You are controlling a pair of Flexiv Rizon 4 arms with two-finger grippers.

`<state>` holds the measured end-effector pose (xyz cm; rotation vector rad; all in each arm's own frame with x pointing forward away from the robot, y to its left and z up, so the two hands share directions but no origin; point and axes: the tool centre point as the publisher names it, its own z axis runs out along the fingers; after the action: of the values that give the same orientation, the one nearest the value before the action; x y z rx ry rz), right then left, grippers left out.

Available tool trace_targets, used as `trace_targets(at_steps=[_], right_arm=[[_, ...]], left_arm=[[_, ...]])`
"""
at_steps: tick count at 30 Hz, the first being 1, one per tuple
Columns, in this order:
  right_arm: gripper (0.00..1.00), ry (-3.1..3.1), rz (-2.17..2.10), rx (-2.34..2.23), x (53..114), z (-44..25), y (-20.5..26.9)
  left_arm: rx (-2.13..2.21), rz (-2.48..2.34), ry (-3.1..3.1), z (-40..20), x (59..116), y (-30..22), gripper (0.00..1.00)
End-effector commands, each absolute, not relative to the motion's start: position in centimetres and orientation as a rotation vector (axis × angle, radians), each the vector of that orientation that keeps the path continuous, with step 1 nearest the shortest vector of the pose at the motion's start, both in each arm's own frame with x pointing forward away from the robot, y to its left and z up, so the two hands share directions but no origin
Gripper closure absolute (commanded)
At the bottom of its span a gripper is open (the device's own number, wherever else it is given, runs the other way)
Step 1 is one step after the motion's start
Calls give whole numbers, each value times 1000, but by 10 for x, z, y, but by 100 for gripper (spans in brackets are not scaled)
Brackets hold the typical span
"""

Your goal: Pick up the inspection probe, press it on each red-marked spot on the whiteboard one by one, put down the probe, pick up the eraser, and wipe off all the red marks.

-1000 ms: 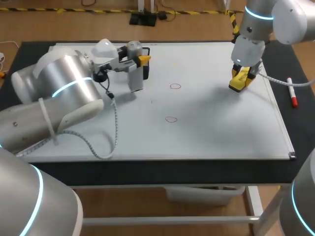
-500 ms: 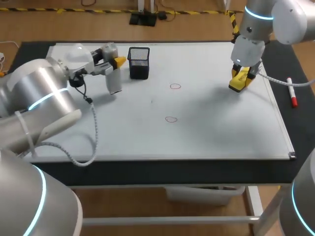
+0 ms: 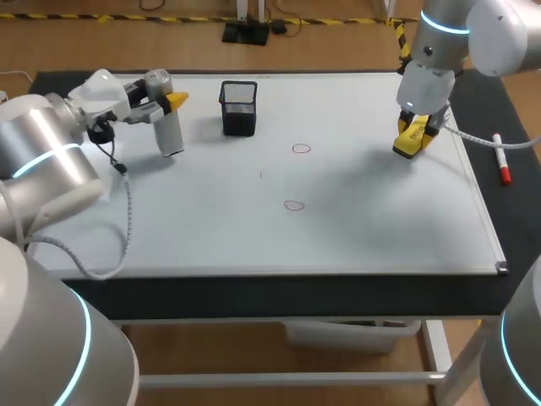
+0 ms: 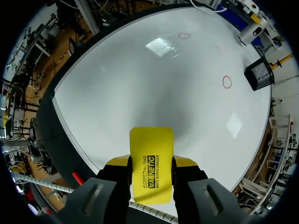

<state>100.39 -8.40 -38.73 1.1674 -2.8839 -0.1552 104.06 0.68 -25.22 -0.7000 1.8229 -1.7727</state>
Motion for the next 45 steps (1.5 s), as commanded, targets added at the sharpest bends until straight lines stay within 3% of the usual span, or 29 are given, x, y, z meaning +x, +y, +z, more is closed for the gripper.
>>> trace_targets(at_steps=[1, 23, 45], right_arm=[[100, -2881, -151, 1169, 1005, -387, -85], [100, -2838, -135, 1253, 1011, -383, -66], [100, -2496, -59, 1854, 1026, -383, 82]], left_arm=[[-673, -1799, 1854, -251, 1048, 20, 100], [-698, -1791, 1844, -251, 1059, 43, 100], [-698, -1791, 1844, -251, 1059, 43, 100]])
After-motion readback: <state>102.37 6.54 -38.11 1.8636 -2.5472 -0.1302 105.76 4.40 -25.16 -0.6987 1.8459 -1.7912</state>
